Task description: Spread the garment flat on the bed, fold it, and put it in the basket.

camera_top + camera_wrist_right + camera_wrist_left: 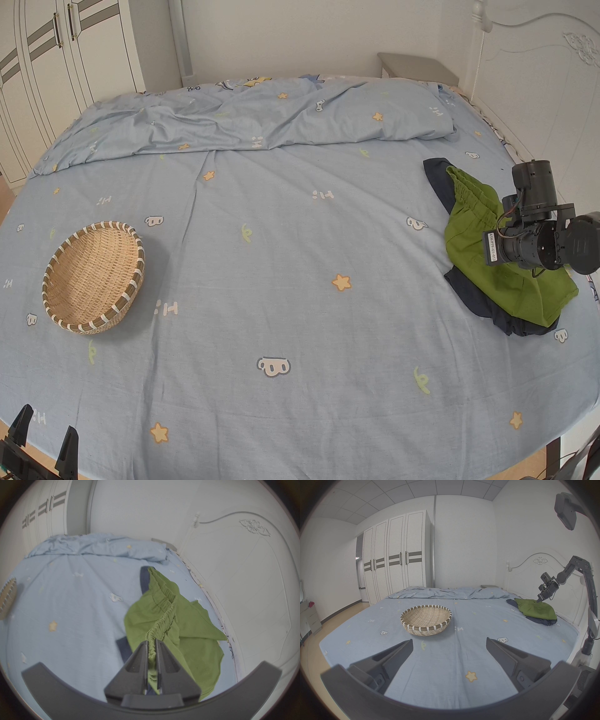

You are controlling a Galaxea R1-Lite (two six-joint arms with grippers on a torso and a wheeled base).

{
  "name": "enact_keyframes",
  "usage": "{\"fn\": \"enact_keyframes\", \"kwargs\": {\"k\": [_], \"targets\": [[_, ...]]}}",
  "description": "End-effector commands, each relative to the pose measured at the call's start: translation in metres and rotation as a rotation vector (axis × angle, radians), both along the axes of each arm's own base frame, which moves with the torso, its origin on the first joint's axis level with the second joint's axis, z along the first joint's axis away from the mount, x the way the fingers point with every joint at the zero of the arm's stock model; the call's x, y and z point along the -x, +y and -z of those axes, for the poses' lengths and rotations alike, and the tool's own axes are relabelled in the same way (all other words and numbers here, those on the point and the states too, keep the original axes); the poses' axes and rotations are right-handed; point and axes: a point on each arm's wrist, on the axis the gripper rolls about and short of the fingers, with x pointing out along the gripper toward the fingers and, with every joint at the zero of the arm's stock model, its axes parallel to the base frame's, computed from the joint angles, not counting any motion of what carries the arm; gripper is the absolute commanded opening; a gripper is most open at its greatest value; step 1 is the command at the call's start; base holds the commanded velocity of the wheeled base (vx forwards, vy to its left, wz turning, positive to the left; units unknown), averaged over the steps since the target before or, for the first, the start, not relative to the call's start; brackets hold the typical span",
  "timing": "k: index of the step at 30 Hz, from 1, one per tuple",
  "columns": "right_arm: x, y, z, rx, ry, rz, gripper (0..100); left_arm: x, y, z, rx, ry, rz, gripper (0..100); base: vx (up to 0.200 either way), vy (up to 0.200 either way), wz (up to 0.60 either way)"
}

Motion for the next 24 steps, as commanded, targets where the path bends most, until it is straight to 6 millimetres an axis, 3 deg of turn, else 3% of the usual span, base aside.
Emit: {"fn": "enact_keyframes", "kwargs": {"k": [1,7,8,11,12,13,15,16,19,20,23,24], "targets": [[0.029,0.031,-0.042,-0.093,-0.074,-0.086,0,-0.001,0.0,0.005,0.0,0.01,-0.001,100,0.0,0.0,0.0],[0.055,0.079,-0.058,-0.24,-0.011,-0.203,0,-0.001,0.0,0.005,0.0,0.01,-0.001,100,0.0,0.0,0.0],[0.055,0.079,-0.059,-0.245,-0.011,-0.205,0,-0.001,0.0,0.005,0.0,0.01,-0.001,100,0.0,0.0,0.0],[0.072,0.116,-0.069,-0.372,0.012,-0.262,0,-0.001,0.0,0.005,0.0,0.01,-0.001,100,0.0,0.0,0.0],[0.073,0.117,-0.068,-0.375,0.016,-0.265,0,-0.001,0.0,0.005,0.0,0.01,-0.001,100,0.0,0.0,0.0],[0.077,0.135,-0.069,-0.399,0.046,-0.288,0,-0.001,0.0,0.005,0.0,0.01,0.001,100,0.0,0.0,0.0],[0.079,0.143,-0.07,-0.41,0.06,-0.301,0,-0.001,0.0,0.005,0.0,0.01,0.001,100,0.0,0.0,0.0],[0.085,0.162,-0.073,-0.439,0.092,-0.344,0,-0.001,0.0,0.005,0.0,0.01,-0.001,100,0.0,0.0,0.0],[0.091,0.18,-0.075,-0.475,0.127,-0.405,0,-0.001,0.0,0.005,0.0,0.01,-0.001,100,0.0,0.0,0.0],[0.098,0.199,-0.08,-0.509,0.145,-0.48,0,-0.001,0.0,0.005,0.0,0.01,-0.001,100,0.0,0.0,0.0],[0.105,0.224,-0.083,-0.529,0.144,-0.548,0,-0.001,0.0,0.005,0.0,0.01,0.001,100,0.0,0.0,0.0],[0.108,0.241,-0.082,-0.533,0.146,-0.582,0,-0.001,0.0,0.005,0.0,0.01,-0.001,100,0.0,0.0,0.0]]}}
